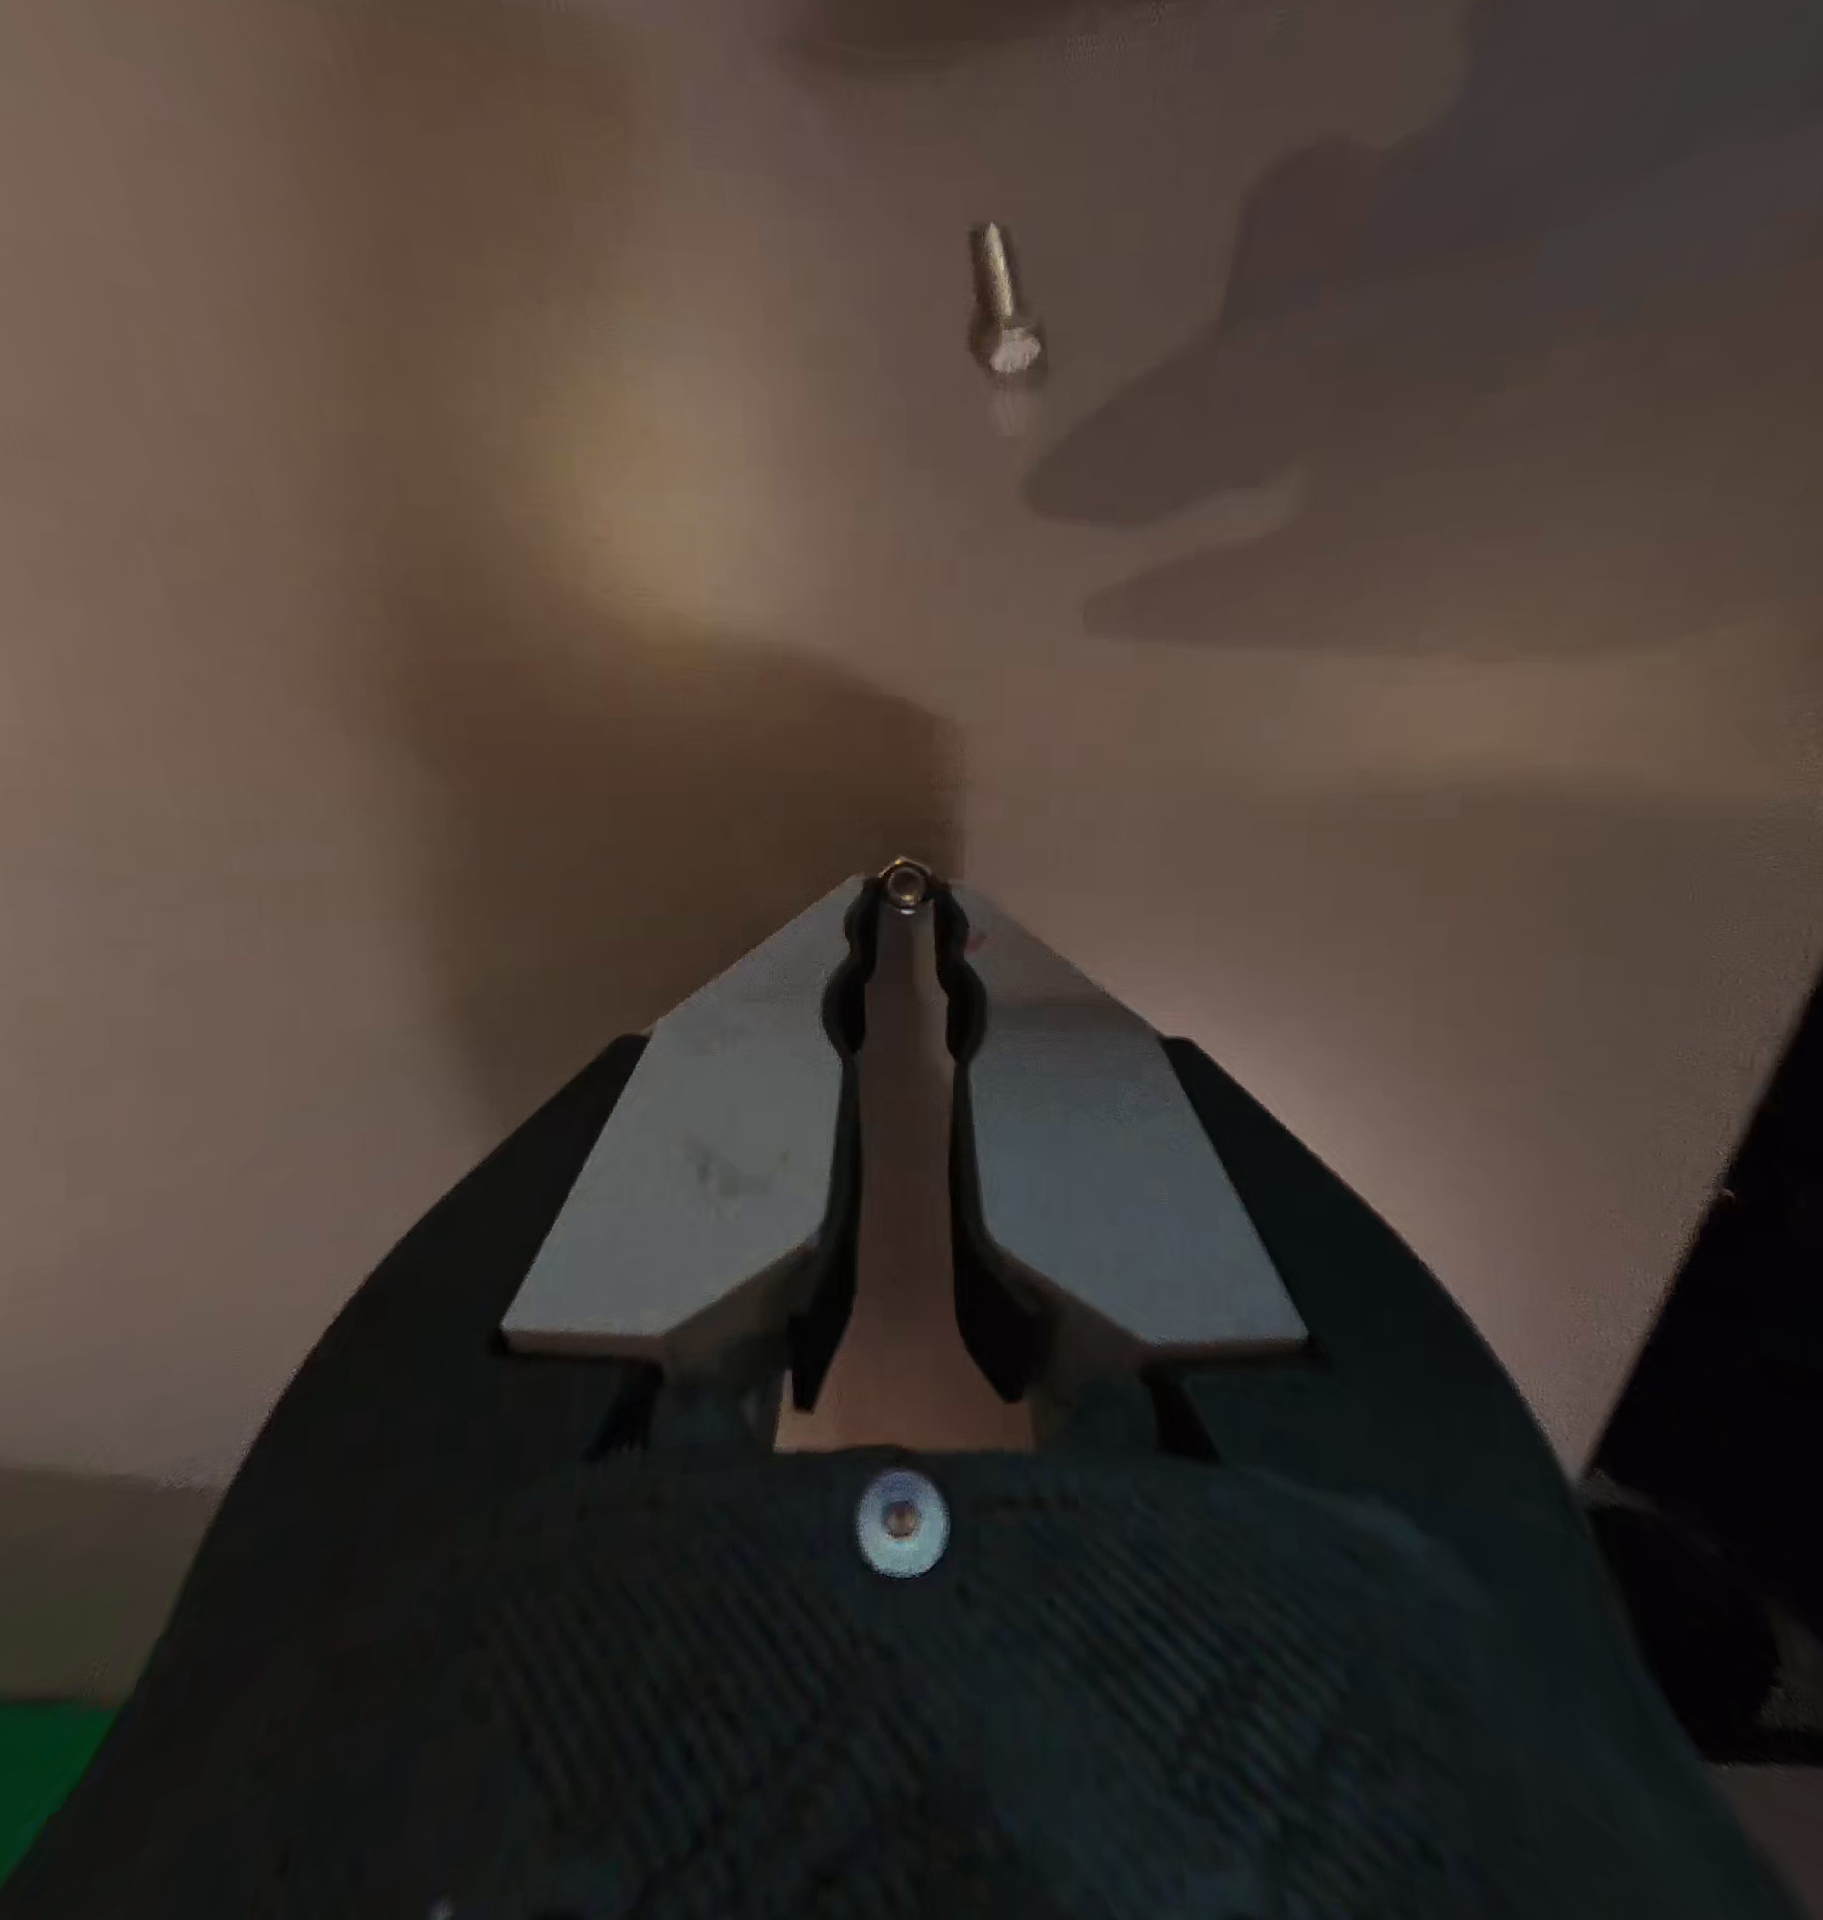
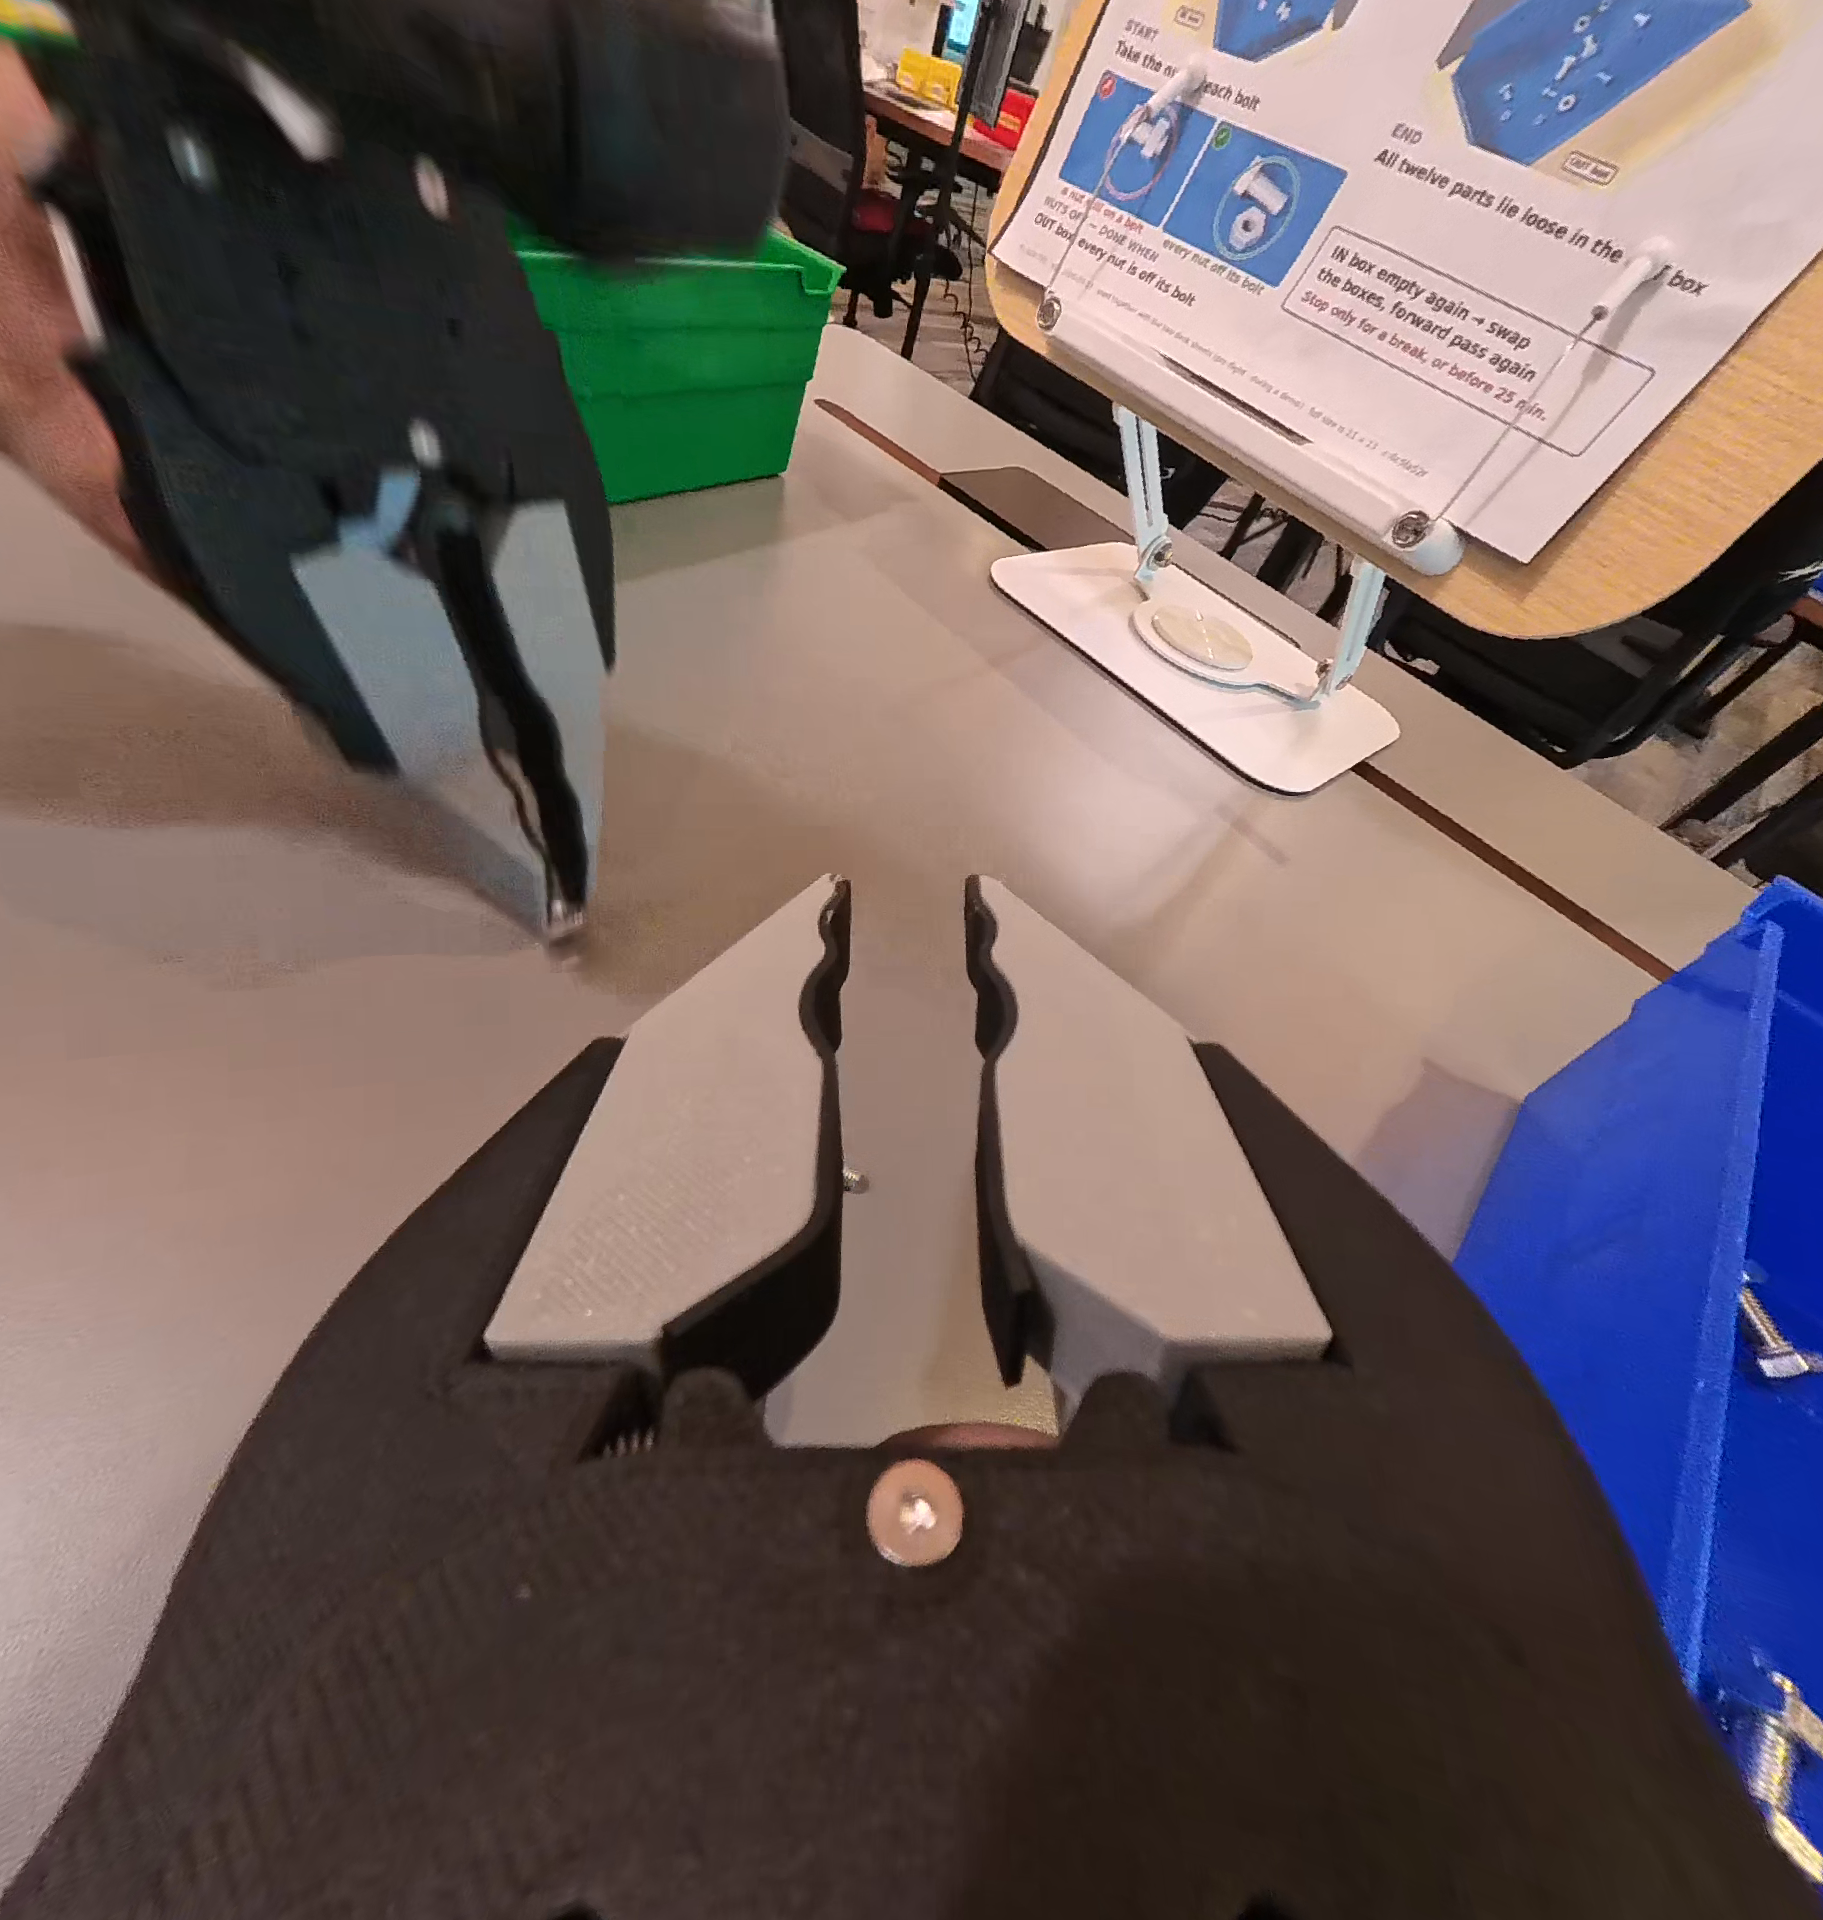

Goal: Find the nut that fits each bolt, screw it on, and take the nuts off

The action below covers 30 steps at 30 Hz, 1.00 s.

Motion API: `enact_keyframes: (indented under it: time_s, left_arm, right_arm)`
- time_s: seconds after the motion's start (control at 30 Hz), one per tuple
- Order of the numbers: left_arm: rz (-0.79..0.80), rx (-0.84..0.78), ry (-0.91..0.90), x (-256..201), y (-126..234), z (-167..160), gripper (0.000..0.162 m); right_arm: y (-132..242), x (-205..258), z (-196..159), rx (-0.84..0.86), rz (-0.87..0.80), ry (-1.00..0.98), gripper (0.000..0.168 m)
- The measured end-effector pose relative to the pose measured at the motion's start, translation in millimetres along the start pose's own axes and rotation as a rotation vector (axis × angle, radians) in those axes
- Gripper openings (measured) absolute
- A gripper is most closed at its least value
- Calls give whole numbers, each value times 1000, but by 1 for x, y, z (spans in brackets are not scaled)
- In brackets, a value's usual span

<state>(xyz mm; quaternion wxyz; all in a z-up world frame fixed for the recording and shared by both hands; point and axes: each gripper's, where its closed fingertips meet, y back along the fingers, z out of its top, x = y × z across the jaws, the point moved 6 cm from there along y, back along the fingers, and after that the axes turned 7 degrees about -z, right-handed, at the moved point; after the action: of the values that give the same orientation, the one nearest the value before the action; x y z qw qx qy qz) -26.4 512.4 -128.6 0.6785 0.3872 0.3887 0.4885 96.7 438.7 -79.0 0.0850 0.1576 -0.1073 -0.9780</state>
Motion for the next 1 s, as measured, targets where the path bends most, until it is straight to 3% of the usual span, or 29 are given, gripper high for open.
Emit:
enact_keyframes:
  time_s: [0.1, 0.17, 0.33, 0.5, 0.67, 0.8, 0.87, 1.0]
  left_arm:
    - [-49, -80, 23, -7, -7, 9, 11]
    - [-47, -89, 56, -6, -8, 12, 32]
    - [-24, -193, 45, -9, 7, 14, 33]
    - [5, -355, 49, 0, 32, 1, 36]
    - [-5, -519, 36, 17, 36, -9, 38]
    - [-19, -478, 78, 22, 18, -13, 40]
    - [43, -432, 78, 27, 10, -17, 40]
    - [27, -426, 84, 25, 4, -19, 40]
  right_arm:
    - [-1, 0, -1, 5, 2, 2, 19]
    - [-2, 1, -2, 15, 5, 9, 19]
    - [-4, -3, -8, 48, 18, 21, 19]
    - [-3, 9, -31, 212, 213, 46, 20]
    - [4, 10, -34, 441, 138, 92, 17]
    - [-3, 10, -37, 525, 142, -18, 13]
    - [-7, 10, -43, 548, 162, -96, 28]
    - [-13, 14, -51, 533, 158, -70, 29]
